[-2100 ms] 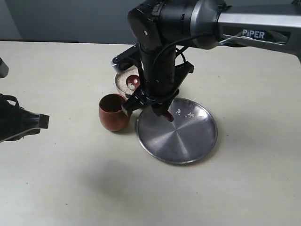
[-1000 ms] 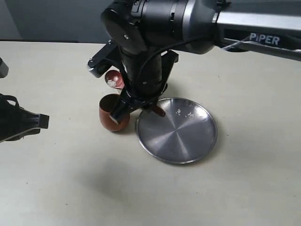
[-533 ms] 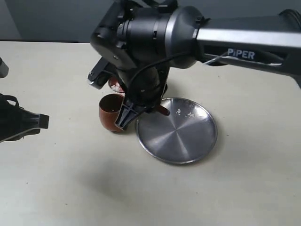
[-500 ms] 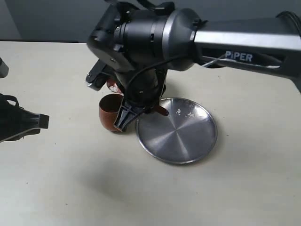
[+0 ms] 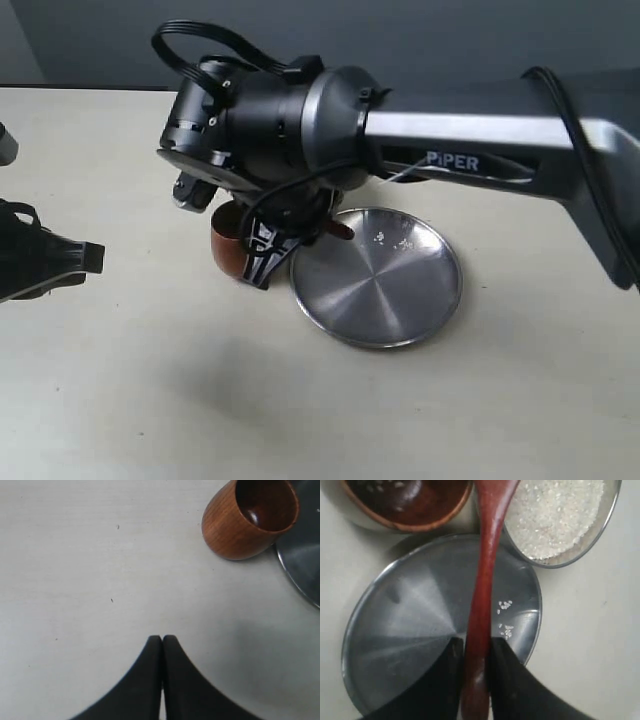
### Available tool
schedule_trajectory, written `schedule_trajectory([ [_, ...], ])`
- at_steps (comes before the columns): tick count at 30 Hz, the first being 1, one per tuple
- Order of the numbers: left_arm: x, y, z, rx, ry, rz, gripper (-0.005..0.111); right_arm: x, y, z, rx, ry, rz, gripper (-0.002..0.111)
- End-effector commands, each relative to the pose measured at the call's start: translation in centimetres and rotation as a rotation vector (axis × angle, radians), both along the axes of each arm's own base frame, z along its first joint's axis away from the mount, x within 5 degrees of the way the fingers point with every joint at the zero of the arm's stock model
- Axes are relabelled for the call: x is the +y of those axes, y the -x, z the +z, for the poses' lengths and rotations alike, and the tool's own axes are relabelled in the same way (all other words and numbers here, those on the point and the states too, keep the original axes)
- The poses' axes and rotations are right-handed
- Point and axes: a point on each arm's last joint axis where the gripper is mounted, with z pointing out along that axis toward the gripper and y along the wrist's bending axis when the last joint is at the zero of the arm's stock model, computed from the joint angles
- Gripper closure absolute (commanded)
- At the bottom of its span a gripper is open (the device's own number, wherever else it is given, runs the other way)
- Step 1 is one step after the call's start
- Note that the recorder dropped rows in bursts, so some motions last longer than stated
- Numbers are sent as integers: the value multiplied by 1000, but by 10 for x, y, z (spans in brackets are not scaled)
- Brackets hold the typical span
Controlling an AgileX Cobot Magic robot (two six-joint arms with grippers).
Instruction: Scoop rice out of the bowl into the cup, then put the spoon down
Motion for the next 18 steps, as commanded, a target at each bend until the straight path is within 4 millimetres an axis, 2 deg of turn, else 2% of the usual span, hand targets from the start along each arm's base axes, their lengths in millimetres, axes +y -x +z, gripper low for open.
schedule_trajectory([
  [1,0,-1,1,-7,-7,-4,106,-1,-1,2,-12,6,1,109],
  [18,0,-2,1,-9,-7,-4,106,1,3,-2,51,-15,3,109],
])
